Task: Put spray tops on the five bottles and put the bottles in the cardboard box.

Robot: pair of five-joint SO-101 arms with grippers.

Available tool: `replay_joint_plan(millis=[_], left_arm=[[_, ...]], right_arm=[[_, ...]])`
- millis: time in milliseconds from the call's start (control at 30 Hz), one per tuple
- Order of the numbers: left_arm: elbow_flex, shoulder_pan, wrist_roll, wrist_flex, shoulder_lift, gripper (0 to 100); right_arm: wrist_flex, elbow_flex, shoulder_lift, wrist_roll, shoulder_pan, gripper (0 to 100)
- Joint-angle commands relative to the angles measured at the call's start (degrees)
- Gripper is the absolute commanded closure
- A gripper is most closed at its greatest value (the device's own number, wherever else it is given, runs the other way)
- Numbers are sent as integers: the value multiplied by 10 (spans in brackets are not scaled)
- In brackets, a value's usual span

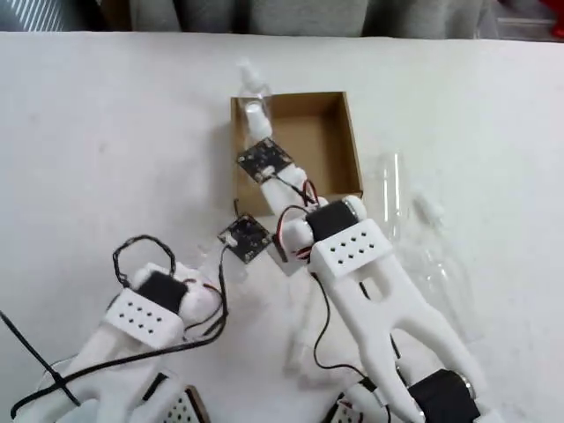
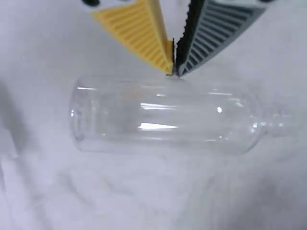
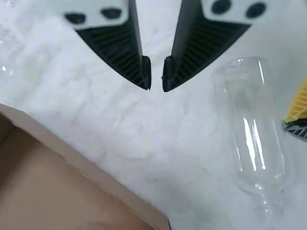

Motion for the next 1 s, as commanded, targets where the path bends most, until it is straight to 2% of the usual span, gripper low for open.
replay_joint_plan(millis=[0,133,367,433,633,733,800,967], left_arm=[[44,36,22,-66,2,978],[40,-5,80,-69,2,976],[23,-9,100,-67,2,978],[7,-9,156,-65,2,979],[-14,-5,428,-69,2,977],[-33,-5,535,-66,2,977],[-44,-11,571,-66,2,976],[-95,-87,573,-69,2,976]], right_arm=[[-16,-11,-22,3,2,974],[-16,-11,-22,3,2,974],[-16,-11,-22,3,2,974],[-16,-11,-22,3,2,974],[-16,-11,-22,3,2,974],[-16,-11,-22,3,2,974],[-16,-11,-22,3,2,974],[-16,-11,-22,3,2,974]])
